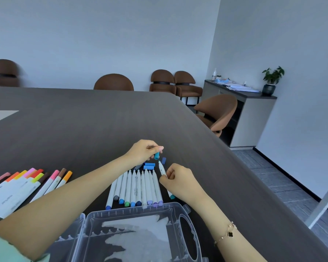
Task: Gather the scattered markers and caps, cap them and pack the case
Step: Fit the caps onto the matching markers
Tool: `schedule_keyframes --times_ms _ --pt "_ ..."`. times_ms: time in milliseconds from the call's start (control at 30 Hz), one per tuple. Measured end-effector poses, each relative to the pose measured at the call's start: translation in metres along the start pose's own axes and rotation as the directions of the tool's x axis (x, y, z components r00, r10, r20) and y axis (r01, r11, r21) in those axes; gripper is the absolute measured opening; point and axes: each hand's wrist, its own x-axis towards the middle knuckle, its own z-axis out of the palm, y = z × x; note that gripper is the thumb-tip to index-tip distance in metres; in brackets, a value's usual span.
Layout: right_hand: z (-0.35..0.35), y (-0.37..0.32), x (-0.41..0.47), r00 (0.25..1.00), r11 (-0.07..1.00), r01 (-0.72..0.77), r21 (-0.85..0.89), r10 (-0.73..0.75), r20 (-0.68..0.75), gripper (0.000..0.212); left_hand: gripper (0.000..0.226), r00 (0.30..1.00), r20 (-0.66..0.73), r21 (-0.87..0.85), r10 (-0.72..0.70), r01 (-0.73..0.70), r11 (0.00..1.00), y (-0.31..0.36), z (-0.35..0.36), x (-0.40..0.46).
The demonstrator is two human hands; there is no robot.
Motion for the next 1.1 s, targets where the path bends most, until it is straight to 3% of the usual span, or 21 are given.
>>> schedule_keyframes --times_ms 267,433,800,1100 --pt "-0.002 -0.001 -0.001 1.0 1.0 0.01 0.029 -0.01 0.007 0.017 0.027 0.999 0.045 0.065 -0.011 0.008 0.998 0.005 0.001 -0.004" --pt "-0.002 0.0 0.0 1.0 0.998 0.01 0.062 -0.01 0.003 0.017 0.032 0.997 -0.058 0.082 -0.042 0.046 0.996 0.006 0.003 -0.003" --pt "0.001 0.006 0.004 0.999 0.995 0.032 0.095 -0.033 0.007 0.019 0.029 0.996 0.085 0.179 -0.019 0.004 0.984 0.021 0.008 -0.008" --pt "-0.003 0.011 0.008 0.999 0.994 -0.01 0.113 0.014 -0.037 0.017 0.03 0.996 0.082 0.296 -0.036 0.011 0.955 0.033 0.02 -0.005"
